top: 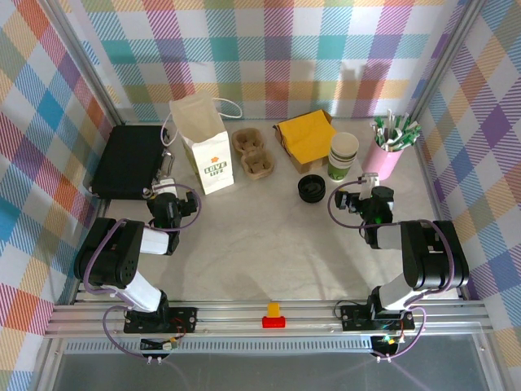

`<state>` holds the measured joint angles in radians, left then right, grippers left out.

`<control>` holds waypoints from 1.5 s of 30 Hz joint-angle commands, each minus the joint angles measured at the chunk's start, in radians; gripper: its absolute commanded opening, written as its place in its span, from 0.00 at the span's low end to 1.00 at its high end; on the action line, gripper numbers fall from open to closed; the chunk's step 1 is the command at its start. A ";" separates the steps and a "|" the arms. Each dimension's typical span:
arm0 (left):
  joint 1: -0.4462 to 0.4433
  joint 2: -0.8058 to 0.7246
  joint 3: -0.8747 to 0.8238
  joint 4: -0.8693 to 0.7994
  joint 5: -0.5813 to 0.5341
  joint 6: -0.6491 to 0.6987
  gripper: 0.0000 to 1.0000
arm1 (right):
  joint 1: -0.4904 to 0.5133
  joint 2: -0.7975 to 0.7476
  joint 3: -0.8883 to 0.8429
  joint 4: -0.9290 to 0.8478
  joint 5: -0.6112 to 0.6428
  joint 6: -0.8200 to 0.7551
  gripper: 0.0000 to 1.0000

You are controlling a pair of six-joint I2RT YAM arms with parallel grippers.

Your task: Pack the takeout coffee

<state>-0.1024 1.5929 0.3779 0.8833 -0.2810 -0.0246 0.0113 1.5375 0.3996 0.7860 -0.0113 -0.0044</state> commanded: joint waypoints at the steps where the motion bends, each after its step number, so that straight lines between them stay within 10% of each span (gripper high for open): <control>1: 0.005 -0.016 0.012 0.017 -0.014 0.015 1.00 | -0.004 -0.004 0.013 0.039 0.003 0.015 0.99; 12: -0.011 -0.203 -0.049 -0.044 -0.057 0.011 1.00 | -0.004 -0.103 -0.047 0.070 0.038 0.030 0.99; 25: -0.052 -0.875 0.056 -0.816 -0.178 -0.285 1.00 | -0.004 -0.576 0.229 -0.842 0.116 0.379 0.99; 33: -0.053 -0.927 0.309 -1.368 0.017 -0.499 1.00 | -0.003 -0.440 0.649 -1.352 -0.119 0.520 0.99; 45: -0.053 -0.803 0.563 -1.526 0.501 -0.531 0.99 | 0.014 -0.056 1.084 -1.594 -0.073 0.603 0.93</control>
<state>-0.1482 0.7479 0.8959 -0.5938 -0.0074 -0.5694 0.0158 1.4391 1.3972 -0.6899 -0.1143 0.5617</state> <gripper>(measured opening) 0.993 0.938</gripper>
